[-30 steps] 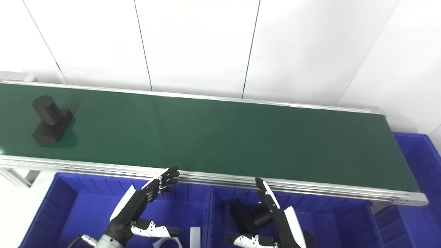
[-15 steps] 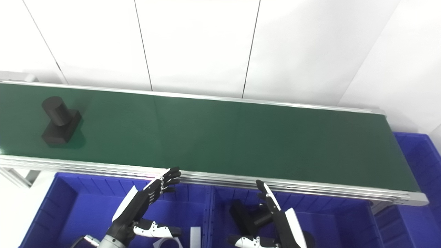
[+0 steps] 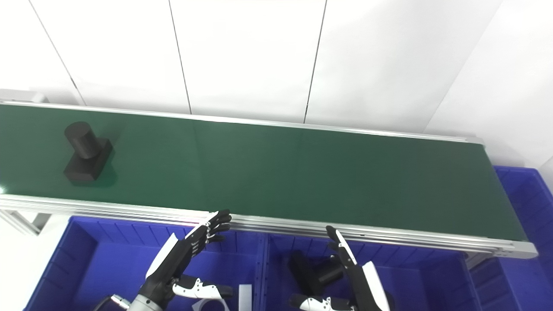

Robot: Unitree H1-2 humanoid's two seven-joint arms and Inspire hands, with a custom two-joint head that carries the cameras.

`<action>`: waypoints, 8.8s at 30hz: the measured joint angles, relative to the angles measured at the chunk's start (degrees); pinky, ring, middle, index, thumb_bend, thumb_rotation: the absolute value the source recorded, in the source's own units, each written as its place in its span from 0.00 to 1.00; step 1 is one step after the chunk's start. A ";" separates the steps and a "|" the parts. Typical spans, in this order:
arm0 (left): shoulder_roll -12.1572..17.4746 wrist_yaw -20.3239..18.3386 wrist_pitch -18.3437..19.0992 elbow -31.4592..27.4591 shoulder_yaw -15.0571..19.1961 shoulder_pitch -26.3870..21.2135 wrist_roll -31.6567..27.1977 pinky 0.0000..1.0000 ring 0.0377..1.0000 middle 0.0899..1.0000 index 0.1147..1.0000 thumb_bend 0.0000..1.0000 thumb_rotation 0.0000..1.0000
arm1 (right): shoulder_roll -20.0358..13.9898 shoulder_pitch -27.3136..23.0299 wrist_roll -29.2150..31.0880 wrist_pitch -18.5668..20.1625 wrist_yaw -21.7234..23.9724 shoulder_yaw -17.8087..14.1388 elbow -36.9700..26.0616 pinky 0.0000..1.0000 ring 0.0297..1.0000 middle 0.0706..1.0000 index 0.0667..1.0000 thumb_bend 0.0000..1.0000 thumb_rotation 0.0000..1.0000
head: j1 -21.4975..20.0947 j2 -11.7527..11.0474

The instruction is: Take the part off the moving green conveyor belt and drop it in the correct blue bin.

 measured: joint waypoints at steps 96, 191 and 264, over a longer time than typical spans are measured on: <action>-6.20 2.53 -1.47 5.40 -2.65 -2.13 2.17 0.82 0.89 0.95 0.93 0.83 0.33 | -2.53 -3.59 9.69 -10.94 -2.14 -6.99 1.06 0.99 0.98 0.99 1.00 0.82 0.51 | 19.43 -0.53; -1.52 1.72 -2.62 -1.67 -0.33 2.21 -3.01 0.80 0.84 0.85 0.84 0.81 0.30 | 6.58 -47.71 -4.92 12.77 2.02 7.56 30.46 0.75 0.86 0.89 0.95 0.97 0.47 | -2.81 0.79; 1.68 -1.47 -7.62 0.48 2.10 1.90 -9.03 0.82 0.86 0.87 0.86 0.81 0.32 | 13.45 -50.78 -3.77 -6.05 -29.03 4.10 51.42 0.34 0.40 0.46 0.46 0.51 0.00 | -13.10 3.42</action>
